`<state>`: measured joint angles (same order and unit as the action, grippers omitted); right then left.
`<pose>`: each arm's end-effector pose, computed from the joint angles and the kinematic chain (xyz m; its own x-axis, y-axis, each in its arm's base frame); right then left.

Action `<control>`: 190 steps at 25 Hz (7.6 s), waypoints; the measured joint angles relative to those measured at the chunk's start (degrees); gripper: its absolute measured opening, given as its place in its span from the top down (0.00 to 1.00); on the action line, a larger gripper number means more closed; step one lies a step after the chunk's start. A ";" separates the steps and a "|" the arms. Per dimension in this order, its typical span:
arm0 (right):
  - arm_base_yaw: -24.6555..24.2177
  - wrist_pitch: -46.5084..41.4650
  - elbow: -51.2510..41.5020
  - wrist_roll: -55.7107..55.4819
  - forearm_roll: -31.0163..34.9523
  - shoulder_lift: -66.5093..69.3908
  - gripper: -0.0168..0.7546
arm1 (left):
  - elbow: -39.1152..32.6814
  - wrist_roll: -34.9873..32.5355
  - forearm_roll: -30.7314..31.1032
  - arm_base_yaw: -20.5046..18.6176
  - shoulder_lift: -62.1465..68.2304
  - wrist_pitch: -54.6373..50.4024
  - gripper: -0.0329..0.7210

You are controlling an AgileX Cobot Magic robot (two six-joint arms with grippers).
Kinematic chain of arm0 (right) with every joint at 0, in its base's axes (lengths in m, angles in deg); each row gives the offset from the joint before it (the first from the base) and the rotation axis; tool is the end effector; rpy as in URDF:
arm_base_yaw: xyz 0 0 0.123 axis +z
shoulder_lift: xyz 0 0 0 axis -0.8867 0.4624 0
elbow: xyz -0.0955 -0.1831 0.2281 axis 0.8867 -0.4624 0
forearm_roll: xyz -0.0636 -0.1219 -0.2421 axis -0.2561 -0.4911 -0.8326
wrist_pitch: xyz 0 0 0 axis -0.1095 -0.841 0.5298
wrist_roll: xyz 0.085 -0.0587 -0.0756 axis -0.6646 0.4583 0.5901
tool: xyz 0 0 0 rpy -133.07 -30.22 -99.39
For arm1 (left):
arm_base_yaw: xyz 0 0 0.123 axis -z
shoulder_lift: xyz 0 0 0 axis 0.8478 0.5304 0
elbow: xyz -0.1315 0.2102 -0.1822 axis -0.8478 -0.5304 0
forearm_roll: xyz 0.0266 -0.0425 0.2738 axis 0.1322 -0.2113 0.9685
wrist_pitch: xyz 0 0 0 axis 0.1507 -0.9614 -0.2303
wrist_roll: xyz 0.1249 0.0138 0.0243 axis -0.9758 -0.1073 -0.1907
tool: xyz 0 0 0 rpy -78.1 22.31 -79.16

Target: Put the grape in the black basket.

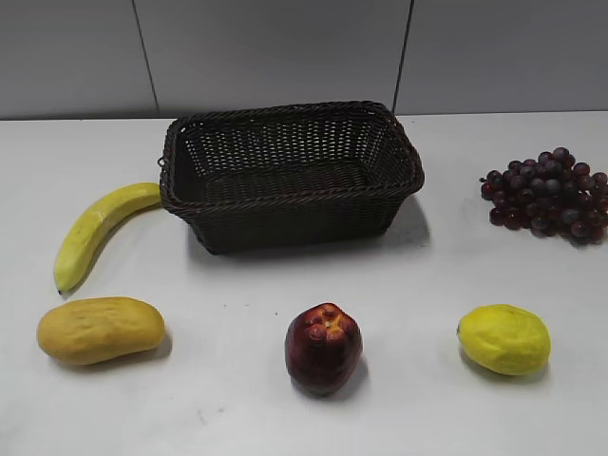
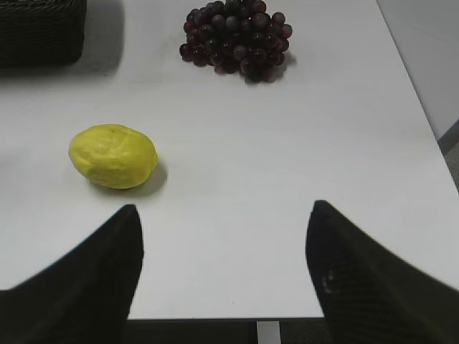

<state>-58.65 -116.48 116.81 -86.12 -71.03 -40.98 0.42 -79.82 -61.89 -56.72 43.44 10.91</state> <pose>0.0285 0.0058 0.2769 -0.4275 -0.0357 -0.9033 -0.0966 0.9953 0.0064 0.0293 0.0106 0.2643 -0.4939 0.0393 -0.8686 -0.0397 0.9969 0.0677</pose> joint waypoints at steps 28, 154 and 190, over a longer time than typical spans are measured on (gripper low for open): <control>0.00 16.51 3.14 -0.06 0.00 23.02 0.28 | 0.00 0.00 0.00 0.00 0.00 0.00 0.67; 30.34 24.77 78.91 33.20 -0.67 123.82 0.17 | 0.00 0.00 0.00 0.00 0.00 0.00 0.67; -1.09 -8.16 76.40 -1.10 -0.58 112.00 0.24 | 0.00 0.00 0.00 0.00 0.00 0.00 0.67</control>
<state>-59.75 -124.64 193.21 -87.22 -71.61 71.02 0.42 -79.82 -61.89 -56.72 43.44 10.91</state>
